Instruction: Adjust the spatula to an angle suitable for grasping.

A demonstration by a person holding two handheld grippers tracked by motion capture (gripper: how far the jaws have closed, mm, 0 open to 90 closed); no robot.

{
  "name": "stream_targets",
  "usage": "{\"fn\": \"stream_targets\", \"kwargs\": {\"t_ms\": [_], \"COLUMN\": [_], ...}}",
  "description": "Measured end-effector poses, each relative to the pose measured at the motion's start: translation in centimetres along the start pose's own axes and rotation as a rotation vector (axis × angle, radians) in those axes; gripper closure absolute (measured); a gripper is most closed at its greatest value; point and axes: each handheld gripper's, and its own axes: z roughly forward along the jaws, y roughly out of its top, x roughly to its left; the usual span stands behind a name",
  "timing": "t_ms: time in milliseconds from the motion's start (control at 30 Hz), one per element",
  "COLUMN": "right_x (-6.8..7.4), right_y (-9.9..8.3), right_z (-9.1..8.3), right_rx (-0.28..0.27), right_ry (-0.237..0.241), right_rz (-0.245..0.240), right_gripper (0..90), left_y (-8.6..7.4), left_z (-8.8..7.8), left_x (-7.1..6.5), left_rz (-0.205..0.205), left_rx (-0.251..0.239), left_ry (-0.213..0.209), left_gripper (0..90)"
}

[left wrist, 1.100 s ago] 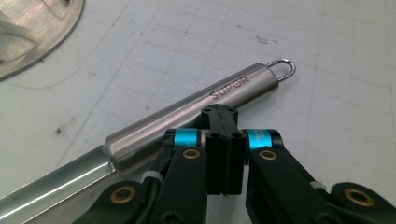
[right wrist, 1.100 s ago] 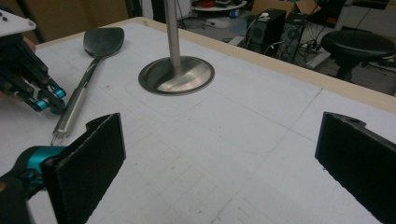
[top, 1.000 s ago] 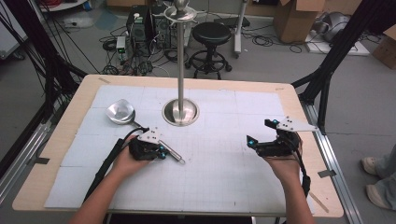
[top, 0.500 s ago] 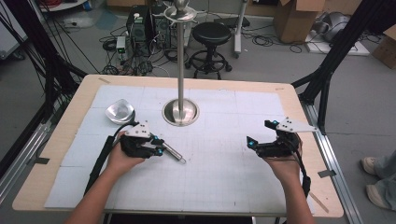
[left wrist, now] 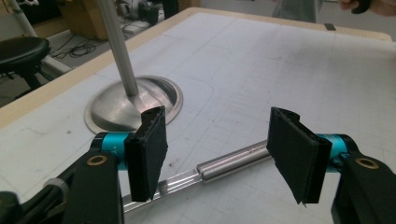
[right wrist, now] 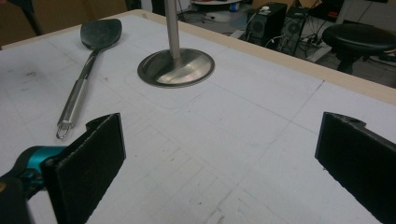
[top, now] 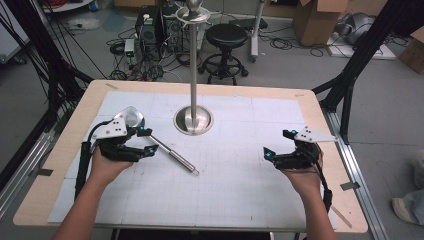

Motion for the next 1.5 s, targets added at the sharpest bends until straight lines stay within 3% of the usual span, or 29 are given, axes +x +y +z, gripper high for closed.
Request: {"fn": "stream_targets", "kwargs": {"t_ms": [233,300,367,500,633,767,900,933,967,1067,1100,1200,1367,1500], "right_x": [0.0,0.0,0.0,0.0,0.0,-0.1,-0.1,-0.2,-0.2,-0.2,-0.2,-0.2,-0.2,-0.2], "right_y": [0.0,0.0,0.0,0.0,0.0,0.0,0.0,-0.1,-0.1,-0.1,-0.1,-0.1,-0.2,-0.2], "right_z": [0.0,0.0,0.0,-0.1,-0.1,0.0,0.0,0.0,0.0,0.0,0.0,0.0,0.1,0.0], "right_rx": [0.003,0.003,0.002,0.000,-0.001,0.002,-0.001,-0.001,-0.002,0.001,0.001,0.004,0.008,0.007], "right_ry": [-0.002,-0.002,-0.002,0.001,0.000,0.000,0.000,0.002,0.001,0.001,0.004,0.005,0.004,0.006], "right_rz": [-0.001,-0.001,0.000,0.000,-0.002,-0.004,0.004,0.004,0.004,0.008,0.006,0.002,0.008,0.003], "right_gripper": [0.6,0.6,0.6,0.6,0.6,0.6,0.6,0.6,0.6,0.6,0.6,0.6,0.6,0.6], "left_y": [0.1,0.1,0.1,0.1,0.2,0.5,0.6,0.6,1.0,1.5,2.0,2.3,2.3,1.8], "left_z": [-1.1,-1.3,-1.2,-0.9,-0.6,0.5,2.1,2.1,2.9,3.6,4.4,5.6,7.4,8.7], "left_x": [0.5,0.6,0.6,0.5,0.5,0.9,1.4,1.4,1.6,1.8,2.0,2.5,3.2,3.3], "left_rz": [0.011,0.008,-0.004,0.013,0.030,0.046,0.054,0.054,0.074,0.092,0.121,0.155,0.196,0.220], "left_rx": [-0.030,-0.035,-0.023,-0.018,-0.018,0.014,0.088,0.088,0.120,0.145,0.197,0.283,0.404,0.457], "left_ry": [0.008,0.028,0.061,0.076,0.069,0.061,0.019,0.019,0.014,-0.009,-0.022,-0.022,-0.052,-0.086], "left_gripper": [29.1,26.3,19.7,13.4,11.0,11.0,11.0,11.0,11.0,11.1,11.5,12.9,13.5,15.0]}}
